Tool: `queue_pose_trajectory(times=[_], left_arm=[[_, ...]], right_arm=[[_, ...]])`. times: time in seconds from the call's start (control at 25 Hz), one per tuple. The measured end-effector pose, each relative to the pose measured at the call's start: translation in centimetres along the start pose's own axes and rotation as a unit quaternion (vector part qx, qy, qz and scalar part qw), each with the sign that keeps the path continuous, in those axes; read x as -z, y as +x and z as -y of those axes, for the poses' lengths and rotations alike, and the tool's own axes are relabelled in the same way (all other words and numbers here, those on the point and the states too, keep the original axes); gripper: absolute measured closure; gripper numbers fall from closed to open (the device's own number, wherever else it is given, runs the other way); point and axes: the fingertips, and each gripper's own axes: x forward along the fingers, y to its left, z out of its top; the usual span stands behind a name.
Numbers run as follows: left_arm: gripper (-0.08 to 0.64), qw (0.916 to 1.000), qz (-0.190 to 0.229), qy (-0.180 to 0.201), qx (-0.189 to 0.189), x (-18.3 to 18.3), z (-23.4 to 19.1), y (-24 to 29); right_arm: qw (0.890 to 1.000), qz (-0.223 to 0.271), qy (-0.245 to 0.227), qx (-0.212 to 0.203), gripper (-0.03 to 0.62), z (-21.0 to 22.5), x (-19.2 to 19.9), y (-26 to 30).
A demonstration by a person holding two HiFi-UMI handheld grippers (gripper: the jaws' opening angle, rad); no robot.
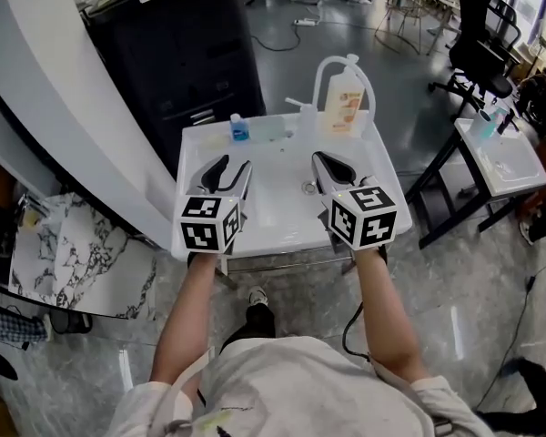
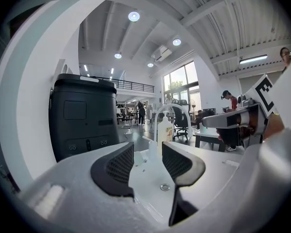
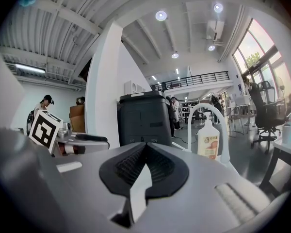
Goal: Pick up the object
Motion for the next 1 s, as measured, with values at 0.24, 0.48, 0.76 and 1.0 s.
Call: queue_pose_trajectory(times=[0.24, 0.48, 0.76, 1.0], left_arm=[[0.373, 1.0, 0.005, 0.0, 0.006, -0.4, -2.5, 3.8], [0.373, 0.9998, 0.008, -0.002, 0.016, -1.5, -5.9, 7.9], [0.373, 0.9995, 0.008, -0.005, 0.031, -2.3, -10.3, 12.6], [0.373, 0.9989, 0.008, -0.007, 0.046, -2.5, -13.6, 15.9]], right_arm=[[1.0, -0.003, -0.003, 0.006, 0.589, 1.6, -0.2, 4.2], [1.0, -0.006, 0.0, 0.017, 0.589, 3.3, -1.2, 8.8], [0.999, -0.01, -0.003, 0.033, 0.589, 4.6, -2.4, 14.6], [0.999, -0.013, -0.003, 0.048, 0.589, 5.4, -2.9, 18.8]])
